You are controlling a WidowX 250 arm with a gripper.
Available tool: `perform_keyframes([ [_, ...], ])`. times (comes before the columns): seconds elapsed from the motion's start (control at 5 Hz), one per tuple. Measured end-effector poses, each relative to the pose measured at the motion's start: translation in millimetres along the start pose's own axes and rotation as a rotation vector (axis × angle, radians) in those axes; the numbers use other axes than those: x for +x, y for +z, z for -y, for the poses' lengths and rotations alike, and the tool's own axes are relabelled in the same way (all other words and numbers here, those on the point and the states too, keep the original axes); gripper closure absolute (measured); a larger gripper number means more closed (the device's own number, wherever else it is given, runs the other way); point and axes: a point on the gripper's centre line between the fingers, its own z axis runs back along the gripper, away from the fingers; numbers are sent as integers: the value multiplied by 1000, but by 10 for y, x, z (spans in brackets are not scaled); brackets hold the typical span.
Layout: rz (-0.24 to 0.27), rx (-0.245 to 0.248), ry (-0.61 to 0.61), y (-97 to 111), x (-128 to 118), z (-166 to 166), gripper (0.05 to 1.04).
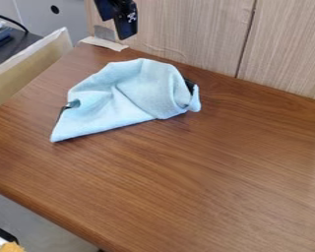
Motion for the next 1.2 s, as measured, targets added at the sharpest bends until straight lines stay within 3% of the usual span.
perform_keyframes([
  [0.2,-22,-27,3,-124,-31,25,83],
  [0.6,-15,-70,-40,-214,63,32,84],
  [1.0,-77,-115,-121,-615,177,66,83],
  [1.2,-109,-107,-162,-697,179,103,83],
])
